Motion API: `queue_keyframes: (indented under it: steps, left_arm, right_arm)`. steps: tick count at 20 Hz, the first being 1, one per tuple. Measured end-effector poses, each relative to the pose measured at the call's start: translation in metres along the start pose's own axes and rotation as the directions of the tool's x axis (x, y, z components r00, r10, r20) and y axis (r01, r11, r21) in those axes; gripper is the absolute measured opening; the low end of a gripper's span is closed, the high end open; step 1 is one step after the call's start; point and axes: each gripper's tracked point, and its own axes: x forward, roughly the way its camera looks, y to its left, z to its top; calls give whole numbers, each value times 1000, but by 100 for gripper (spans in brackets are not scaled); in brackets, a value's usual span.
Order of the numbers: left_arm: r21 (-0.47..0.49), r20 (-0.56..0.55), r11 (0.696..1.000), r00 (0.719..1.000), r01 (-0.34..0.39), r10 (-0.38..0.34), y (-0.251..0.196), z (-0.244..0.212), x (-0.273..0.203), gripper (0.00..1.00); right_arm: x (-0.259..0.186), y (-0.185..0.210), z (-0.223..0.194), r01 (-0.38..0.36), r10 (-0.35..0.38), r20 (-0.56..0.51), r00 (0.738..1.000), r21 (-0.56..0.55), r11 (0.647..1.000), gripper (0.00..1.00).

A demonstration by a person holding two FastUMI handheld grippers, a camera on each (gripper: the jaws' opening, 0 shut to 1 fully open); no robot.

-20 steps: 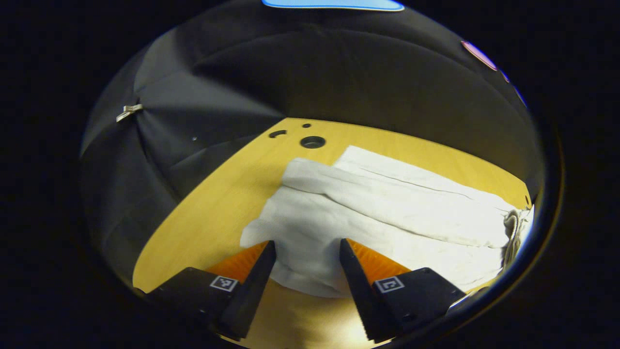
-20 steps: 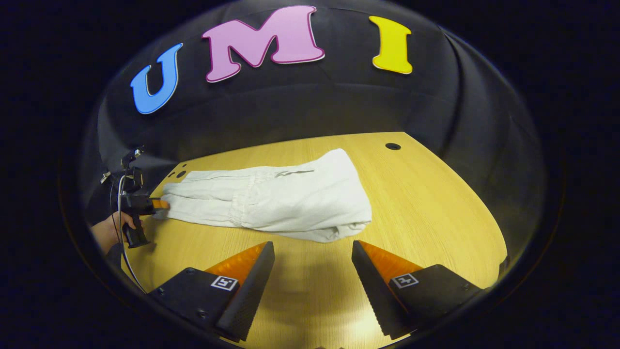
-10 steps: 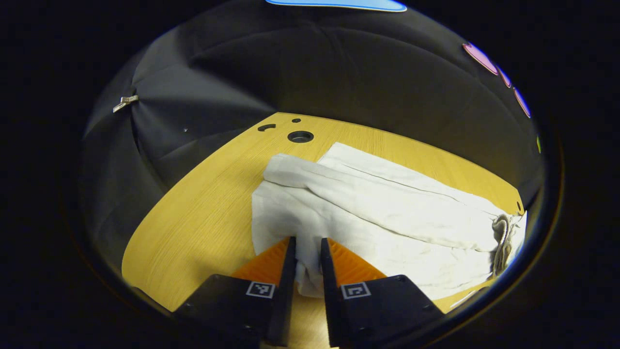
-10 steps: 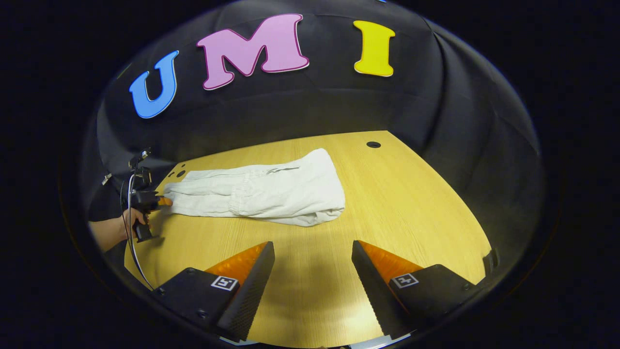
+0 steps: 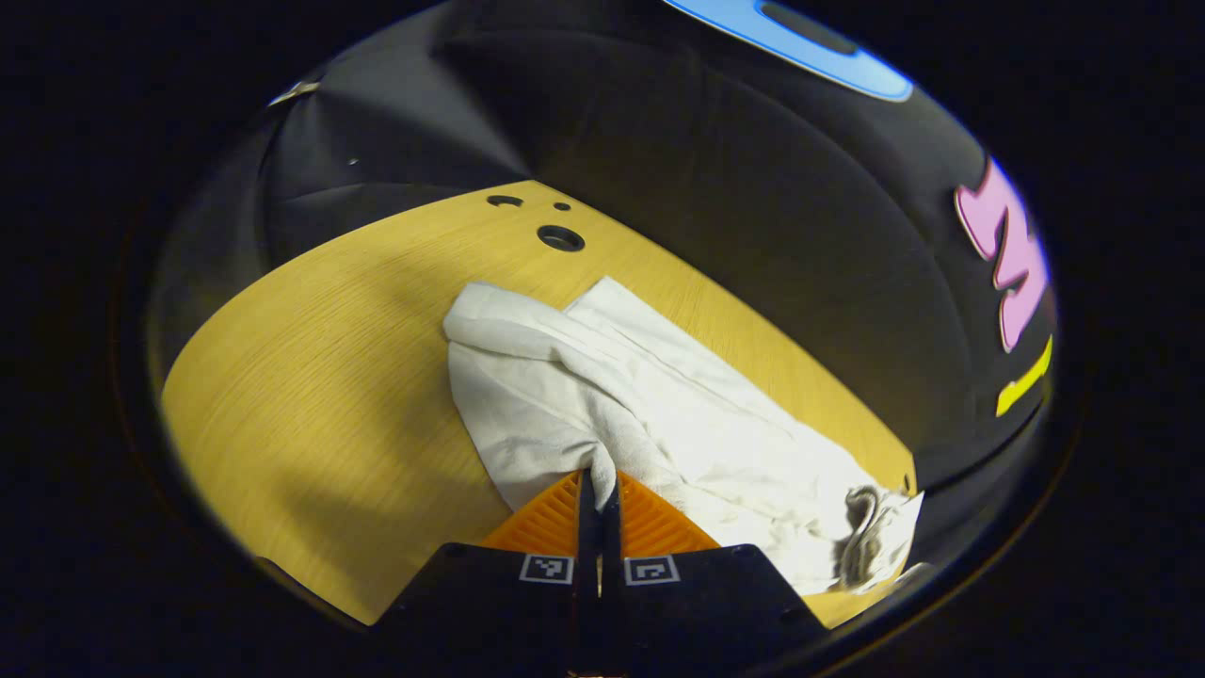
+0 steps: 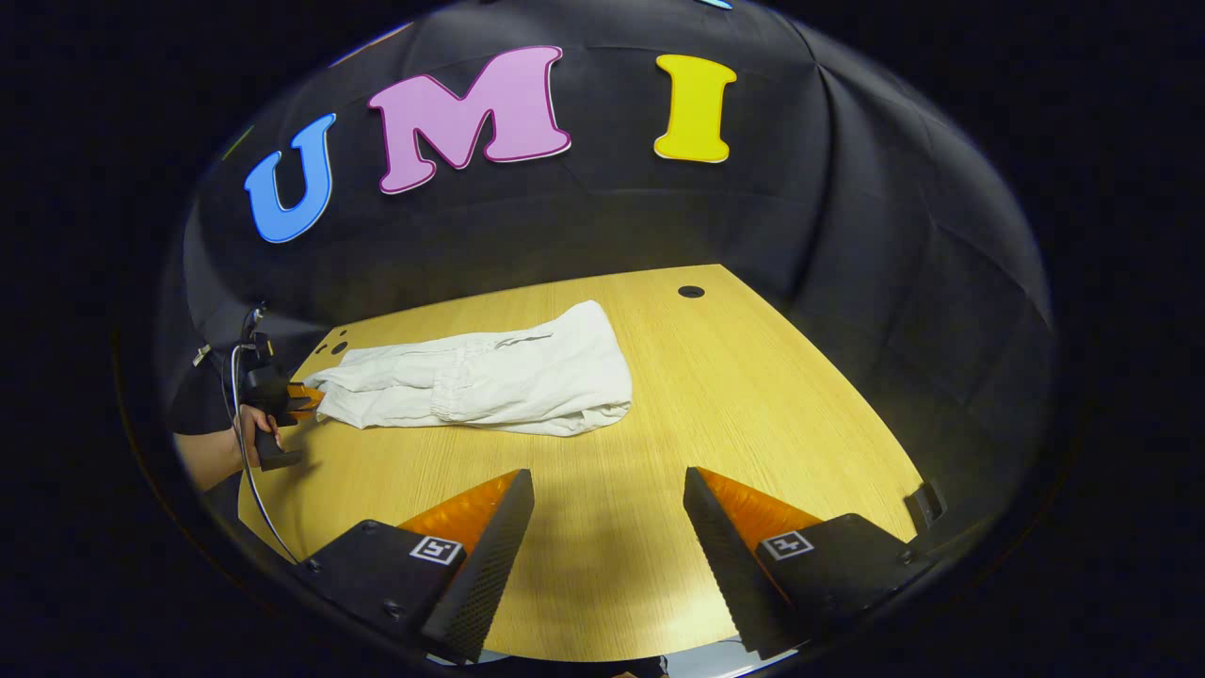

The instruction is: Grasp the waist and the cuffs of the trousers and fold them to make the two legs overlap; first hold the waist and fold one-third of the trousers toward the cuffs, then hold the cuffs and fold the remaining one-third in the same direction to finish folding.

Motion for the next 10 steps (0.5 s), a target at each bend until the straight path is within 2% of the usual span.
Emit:
queue_keyframes:
  steps: [2,3,10]
  left_arm:
    - [-78,37,995,998,57,-55,-22,16,-16,6]
    - [-87,60,993,995,79,-74,-34,25,-23,6]
    - [-34,151,990,980,137,-131,-103,64,-59,5]
  right_arm:
    - [-4,-8,0,6,-6,15,1000,5,1000,99]
    - [-5,-13,0,8,-8,18,1000,8,1000,99]
    - [-2,-43,-2,-26,26,20,999,11,1000,99]
